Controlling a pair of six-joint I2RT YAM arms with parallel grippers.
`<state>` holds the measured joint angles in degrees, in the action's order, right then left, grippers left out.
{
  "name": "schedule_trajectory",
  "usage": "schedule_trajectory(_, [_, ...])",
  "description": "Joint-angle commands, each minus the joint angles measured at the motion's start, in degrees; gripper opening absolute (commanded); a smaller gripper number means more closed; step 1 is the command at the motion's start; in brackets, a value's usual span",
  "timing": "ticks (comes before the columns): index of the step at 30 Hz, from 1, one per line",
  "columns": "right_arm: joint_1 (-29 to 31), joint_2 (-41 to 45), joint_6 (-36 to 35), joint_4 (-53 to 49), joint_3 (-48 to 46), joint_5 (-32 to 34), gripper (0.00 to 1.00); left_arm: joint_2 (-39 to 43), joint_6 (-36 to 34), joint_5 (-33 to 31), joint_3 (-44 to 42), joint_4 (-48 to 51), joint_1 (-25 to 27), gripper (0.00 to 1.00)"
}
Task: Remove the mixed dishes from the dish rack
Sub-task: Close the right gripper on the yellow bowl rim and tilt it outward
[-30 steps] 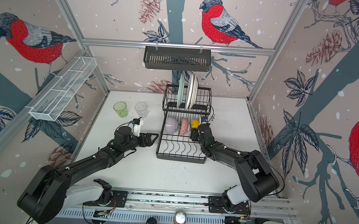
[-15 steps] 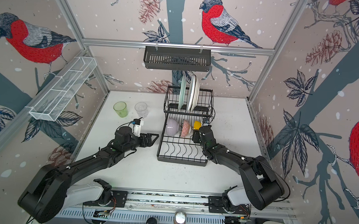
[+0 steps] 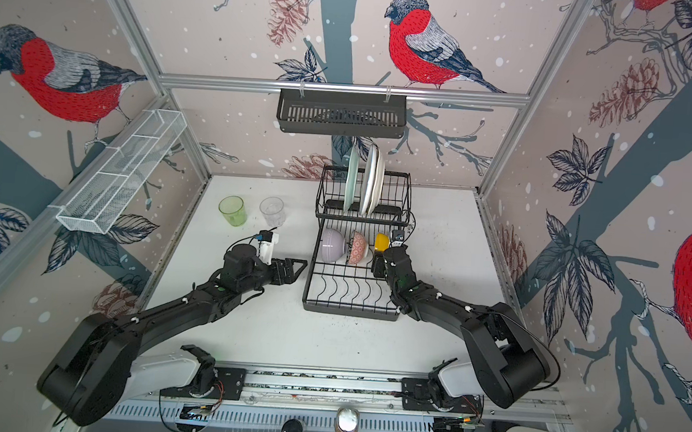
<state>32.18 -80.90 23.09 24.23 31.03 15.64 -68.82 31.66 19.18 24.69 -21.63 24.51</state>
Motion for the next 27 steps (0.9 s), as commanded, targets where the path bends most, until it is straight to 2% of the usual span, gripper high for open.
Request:
schedule_trajectory(1, [0.55,-0.55,-0.24,3.36,-0.18,-0.26,0.65,-0.16,-0.10,-0.28,0.40,-2.72,0.01,0.97])
schedule_trajectory(15, [3.05,0.58,-1.28,8.10,-2.81,2.49,0.63,-0.53,-0.28,-0.20,0.56,-2.74,0.27,0.97])
schedule_trajectory(27, [4.03,6.13,-1.76,8.96,-5.61,5.40,0.62,-0.58,-0.45,-0.35,0.71,-2.51,0.27,0.97])
